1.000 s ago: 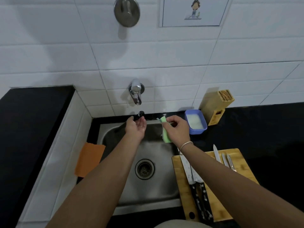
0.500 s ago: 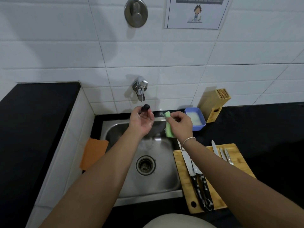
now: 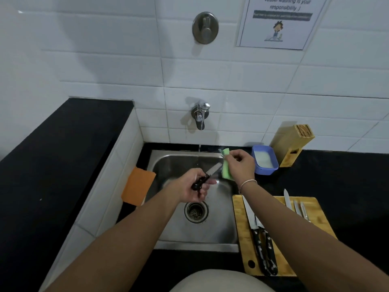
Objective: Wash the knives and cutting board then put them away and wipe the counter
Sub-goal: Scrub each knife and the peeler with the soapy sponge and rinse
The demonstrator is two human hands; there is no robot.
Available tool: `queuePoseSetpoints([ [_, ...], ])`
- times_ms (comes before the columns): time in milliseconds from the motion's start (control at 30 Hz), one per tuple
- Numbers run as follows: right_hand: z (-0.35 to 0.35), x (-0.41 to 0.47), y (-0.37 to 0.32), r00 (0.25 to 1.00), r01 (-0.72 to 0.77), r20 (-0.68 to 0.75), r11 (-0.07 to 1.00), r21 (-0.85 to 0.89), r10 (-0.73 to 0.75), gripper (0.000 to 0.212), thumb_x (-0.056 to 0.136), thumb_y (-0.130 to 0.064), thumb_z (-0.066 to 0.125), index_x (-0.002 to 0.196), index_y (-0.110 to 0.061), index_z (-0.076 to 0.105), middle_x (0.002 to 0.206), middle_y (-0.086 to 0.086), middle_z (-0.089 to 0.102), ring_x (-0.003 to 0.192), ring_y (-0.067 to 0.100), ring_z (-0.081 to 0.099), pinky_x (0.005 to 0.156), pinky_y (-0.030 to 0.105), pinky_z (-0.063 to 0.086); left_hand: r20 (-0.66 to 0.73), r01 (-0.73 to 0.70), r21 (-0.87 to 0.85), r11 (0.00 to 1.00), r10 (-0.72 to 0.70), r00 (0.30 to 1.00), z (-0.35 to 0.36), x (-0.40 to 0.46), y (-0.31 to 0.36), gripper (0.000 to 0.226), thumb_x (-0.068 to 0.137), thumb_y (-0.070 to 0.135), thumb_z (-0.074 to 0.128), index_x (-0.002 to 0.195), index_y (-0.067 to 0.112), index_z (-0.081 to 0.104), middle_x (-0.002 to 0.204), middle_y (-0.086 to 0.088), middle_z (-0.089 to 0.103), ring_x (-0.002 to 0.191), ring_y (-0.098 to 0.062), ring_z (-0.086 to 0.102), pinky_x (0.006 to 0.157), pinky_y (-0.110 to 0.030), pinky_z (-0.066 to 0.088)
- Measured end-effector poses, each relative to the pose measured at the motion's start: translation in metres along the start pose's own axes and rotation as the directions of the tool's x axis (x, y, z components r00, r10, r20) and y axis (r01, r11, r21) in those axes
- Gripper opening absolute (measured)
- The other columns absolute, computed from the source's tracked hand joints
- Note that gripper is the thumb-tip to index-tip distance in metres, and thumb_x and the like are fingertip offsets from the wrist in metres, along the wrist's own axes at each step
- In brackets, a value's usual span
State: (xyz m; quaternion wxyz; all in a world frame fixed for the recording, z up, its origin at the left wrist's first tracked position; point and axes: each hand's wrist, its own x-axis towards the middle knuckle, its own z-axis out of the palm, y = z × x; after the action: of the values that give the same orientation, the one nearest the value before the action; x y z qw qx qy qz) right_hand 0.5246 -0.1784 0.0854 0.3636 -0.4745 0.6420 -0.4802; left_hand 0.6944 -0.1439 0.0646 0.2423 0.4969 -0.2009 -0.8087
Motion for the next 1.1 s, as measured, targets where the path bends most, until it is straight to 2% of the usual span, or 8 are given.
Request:
queuePoseSetpoints([
  [200,0.011,-0.014,0.005,0.971,0.22,0.123,0.97,-0.104,-0.207,0.007,0.086,-0.022,0.075,0.087,-0.016,0.07,0.087,-0.003,0.069,0.078,0.006,0.061,0.073,0.017,0.05,-0.022,-0.028,0.397,0.917,0.04,0.999,-0.01,-0.011,0.002,0.026,0.101,0.022,0.057,0.123,0.01,0.065,0.061,0.004,0.044,0.051,-0.009,0.039,0.047,-0.02,0.034],
  [267,0.012,-0.019,0.007,0.89,0.432,0.243,0.885,-0.177,-0.386,0.008,0.085,-0.015,0.074,0.09,-0.017,0.068,0.092,-0.003,0.065,0.082,0.004,0.058,0.077,0.009,0.043,-0.017,-0.025,0.48,0.877,0.038,0.999,-0.01,-0.015,0.006,0.025,0.103,0.022,0.053,0.123,0.011,0.063,0.06,0.004,0.041,0.05,-0.009,0.036,0.046,-0.021,0.032],
  [400,0.005,-0.02,0.024,0.692,0.706,0.469,0.648,-0.285,-0.548,0.012,0.086,-0.011,0.07,0.098,-0.01,0.069,0.1,0.001,0.06,0.096,0.013,0.05,0.088,0.023,0.04,0.031,-0.06,0.545,0.837,0.051,0.998,-0.012,-0.028,0.015,0.018,0.101,0.023,0.054,0.11,0.014,0.065,0.058,0.003,0.037,0.049,-0.01,0.031,0.049,-0.024,0.026],
  [567,0.007,-0.014,0.022,0.834,0.552,0.225,0.748,-0.367,-0.505,0.008,0.09,-0.009,0.066,0.096,-0.008,0.071,0.098,0.007,0.061,0.099,0.023,0.049,0.085,0.028,0.037,0.079,-0.158,0.628,0.762,0.139,0.987,-0.013,-0.042,0.023,0.018,0.095,0.019,0.064,0.11,0.008,0.065,0.051,0.001,0.035,0.045,-0.012,0.03,0.046,-0.025,0.026],
  [767,0.006,-0.027,0.014,0.535,0.845,0.364,0.478,-0.241,-0.762,0.014,0.086,-0.001,0.067,0.099,-0.006,0.072,0.103,0.007,0.063,0.1,0.02,0.05,0.091,0.025,0.04,0.133,-0.261,0.662,0.703,0.233,0.963,-0.025,-0.053,0.033,0.015,0.099,0.005,0.054,0.103,0.008,0.068,0.046,-0.001,0.035,0.042,-0.014,0.034,0.051,-0.029,0.03],
  [933,0.001,-0.001,0.009,0.802,0.582,0.121,0.72,-0.377,-0.585,0.007,0.089,-0.005,0.065,0.094,-0.006,0.07,0.097,0.011,0.06,0.098,0.03,0.049,0.087,0.036,0.04,0.149,-0.292,0.687,0.666,0.265,0.953,-0.03,-0.056,0.037,0.018,0.097,-0.002,0.053,0.107,0.004,0.067,0.046,-0.002,0.037,0.04,-0.013,0.036,0.049,-0.027,0.032],
  [1000,0.014,-0.012,-0.001,0.731,0.675,0.2,0.65,-0.349,-0.652,0.009,0.088,-0.004,0.065,0.096,-0.006,0.07,0.099,0.011,0.061,0.099,0.027,0.048,0.089,0.034,0.042,0.132,-0.302,0.684,0.664,0.294,0.947,-0.028,-0.055,0.04,0.016,0.098,-0.001,0.053,0.103,0.006,0.066,0.045,-0.001,0.038,0.038,-0.013,0.037,0.048,-0.027,0.032],
  [1100,0.02,-0.029,-0.002,0.494,0.87,0.383,0.44,-0.223,-0.781,0.014,0.086,0.0,0.067,0.098,-0.004,0.072,0.104,0.011,0.064,0.101,0.022,0.05,0.096,0.019,0.036,0.115,-0.306,0.687,0.66,0.316,0.942,-0.029,-0.055,0.042,0.015,0.098,-0.001,0.055,0.099,0.008,0.066,0.044,-0.001,0.039,0.038,-0.012,0.037,0.05,-0.028,0.032],
])
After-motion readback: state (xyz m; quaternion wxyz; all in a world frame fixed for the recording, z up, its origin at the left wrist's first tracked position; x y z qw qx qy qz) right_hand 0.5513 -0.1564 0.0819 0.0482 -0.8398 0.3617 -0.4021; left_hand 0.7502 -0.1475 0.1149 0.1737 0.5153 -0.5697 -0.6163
